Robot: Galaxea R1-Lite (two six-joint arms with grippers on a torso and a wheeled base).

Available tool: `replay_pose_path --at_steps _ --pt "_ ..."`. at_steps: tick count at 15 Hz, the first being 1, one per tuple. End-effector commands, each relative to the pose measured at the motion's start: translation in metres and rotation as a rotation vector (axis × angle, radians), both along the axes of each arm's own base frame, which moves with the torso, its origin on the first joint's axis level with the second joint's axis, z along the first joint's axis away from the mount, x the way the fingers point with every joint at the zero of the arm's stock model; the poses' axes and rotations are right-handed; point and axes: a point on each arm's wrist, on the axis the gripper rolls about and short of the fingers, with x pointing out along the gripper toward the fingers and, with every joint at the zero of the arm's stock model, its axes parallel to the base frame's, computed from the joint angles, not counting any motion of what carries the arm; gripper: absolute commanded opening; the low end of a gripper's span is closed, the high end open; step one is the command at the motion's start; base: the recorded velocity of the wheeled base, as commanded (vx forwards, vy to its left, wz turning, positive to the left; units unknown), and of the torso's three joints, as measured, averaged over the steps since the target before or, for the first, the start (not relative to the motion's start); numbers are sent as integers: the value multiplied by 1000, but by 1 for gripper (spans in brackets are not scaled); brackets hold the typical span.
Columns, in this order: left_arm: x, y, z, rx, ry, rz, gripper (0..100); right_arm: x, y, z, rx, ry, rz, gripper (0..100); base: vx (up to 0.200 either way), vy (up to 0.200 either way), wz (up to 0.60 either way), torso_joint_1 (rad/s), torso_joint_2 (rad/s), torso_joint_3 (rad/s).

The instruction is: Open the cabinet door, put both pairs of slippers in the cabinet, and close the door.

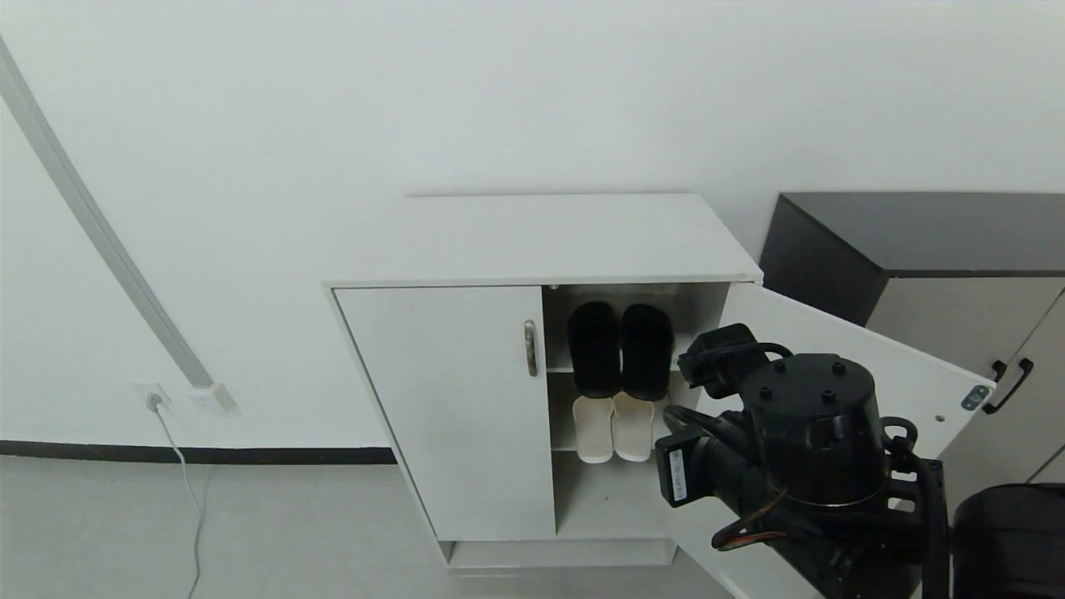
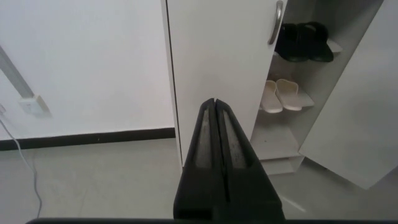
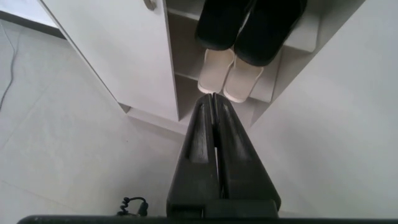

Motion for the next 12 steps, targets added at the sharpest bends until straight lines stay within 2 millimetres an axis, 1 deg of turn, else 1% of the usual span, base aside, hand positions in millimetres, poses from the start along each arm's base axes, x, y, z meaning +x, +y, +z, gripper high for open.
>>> replay_pose_path --at_steps 1,7,9,10,12 --pt "0 0 0 0 1 0 0 1 1 -4 -9 7 0 0 0 0 0 212 -530 -325" --pt "0 0 0 1 1 0 0 2 1 -3 -1 4 -4 0 0 0 0 240 -562 -325" --pt "0 0 0 1 2 0 0 5 2 -6 -6 3 -7 0 0 0 0 256 -576 -317" --pt "0 0 0 1 2 0 0 5 2 -6 -5 2 -7 0 0 0 0 134 -315 -178" --pt "0 0 0 0 1 0 0 5 2 -7 -9 3 -7 0 0 0 0 49 -93 -63"
